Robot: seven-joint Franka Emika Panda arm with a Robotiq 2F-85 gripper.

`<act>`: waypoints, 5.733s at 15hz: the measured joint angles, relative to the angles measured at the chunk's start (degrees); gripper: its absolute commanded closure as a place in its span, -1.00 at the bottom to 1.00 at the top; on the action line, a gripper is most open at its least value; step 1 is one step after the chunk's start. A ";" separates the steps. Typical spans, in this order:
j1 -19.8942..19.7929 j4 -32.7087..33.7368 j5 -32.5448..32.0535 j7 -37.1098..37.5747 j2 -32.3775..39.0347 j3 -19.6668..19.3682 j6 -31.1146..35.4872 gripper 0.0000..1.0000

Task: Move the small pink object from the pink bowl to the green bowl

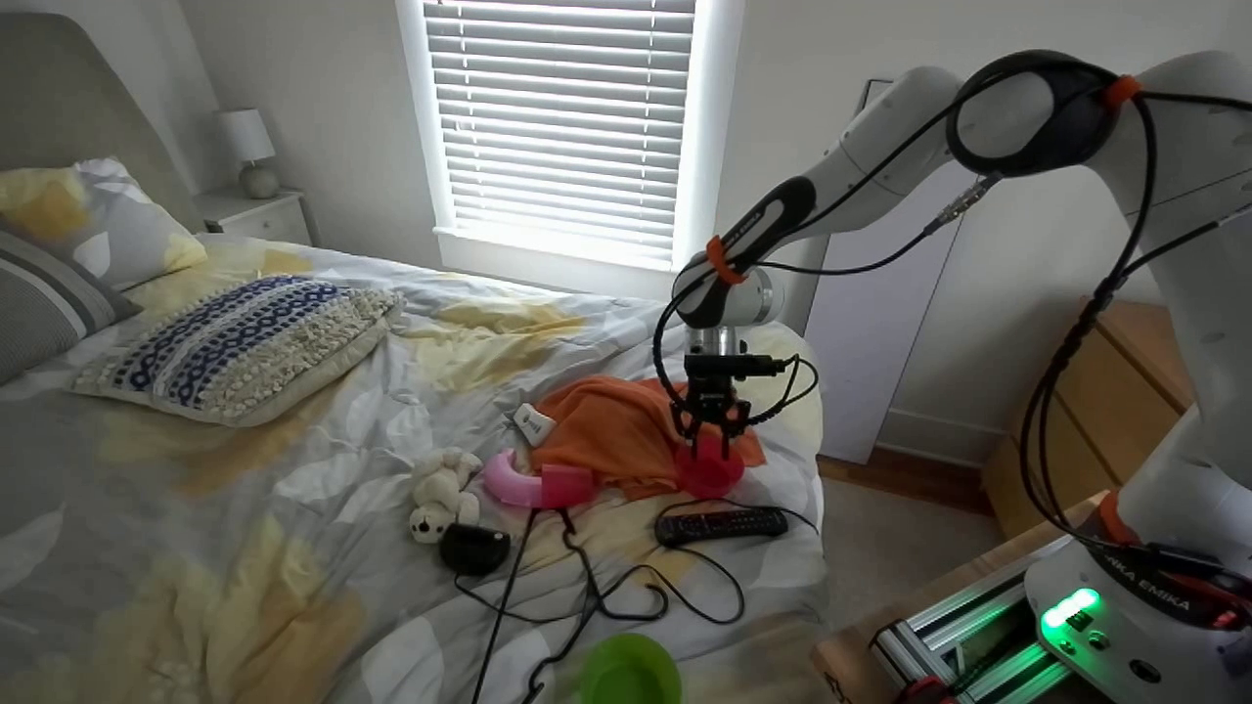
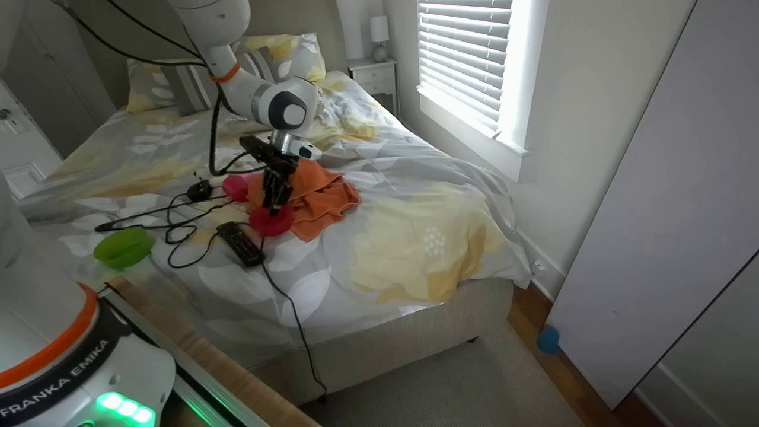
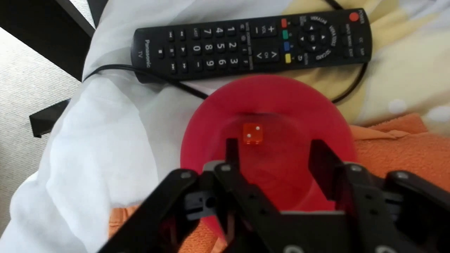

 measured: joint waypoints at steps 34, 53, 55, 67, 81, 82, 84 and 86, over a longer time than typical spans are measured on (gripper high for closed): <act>0.21 -2.66 0.39 -3.30 1.93 -0.66 2.14 -0.07; 0.93 -1.65 0.38 -3.88 0.72 -0.68 2.13 0.91; 1.00 -2.96 0.38 -3.27 -2.01 -0.70 2.12 0.91; 4.66 -7.95 -0.35 2.60 -11.70 -2.87 20.28 0.91; 6.93 -2.50 -0.61 -5.38 -10.13 3.39 18.54 0.91; 6.78 -2.43 -0.61 -5.55 -10.03 3.42 18.53 0.91; 6.77 -2.28 -0.61 -5.91 -9.98 3.41 18.54 0.91; 6.81 -1.54 -0.61 -7.77 -9.76 4.34 16.16 0.91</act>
